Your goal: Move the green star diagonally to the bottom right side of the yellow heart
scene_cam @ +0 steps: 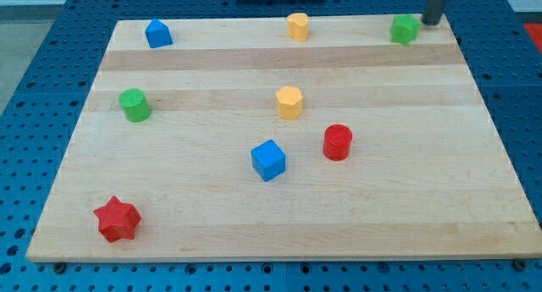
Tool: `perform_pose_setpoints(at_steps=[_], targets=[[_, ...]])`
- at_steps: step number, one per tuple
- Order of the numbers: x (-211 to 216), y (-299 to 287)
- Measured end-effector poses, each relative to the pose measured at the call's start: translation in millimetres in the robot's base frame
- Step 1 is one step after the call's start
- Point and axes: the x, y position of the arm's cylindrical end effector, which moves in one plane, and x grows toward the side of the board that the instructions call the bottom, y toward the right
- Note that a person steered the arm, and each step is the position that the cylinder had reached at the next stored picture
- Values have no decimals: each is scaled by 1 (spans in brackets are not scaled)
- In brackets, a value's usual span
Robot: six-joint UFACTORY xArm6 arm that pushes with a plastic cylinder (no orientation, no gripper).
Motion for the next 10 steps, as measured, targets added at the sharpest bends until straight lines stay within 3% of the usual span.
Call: perform_pose_setpoints(at_steps=[5, 7, 10], targets=[[17, -9], [23, -59], [36, -84]])
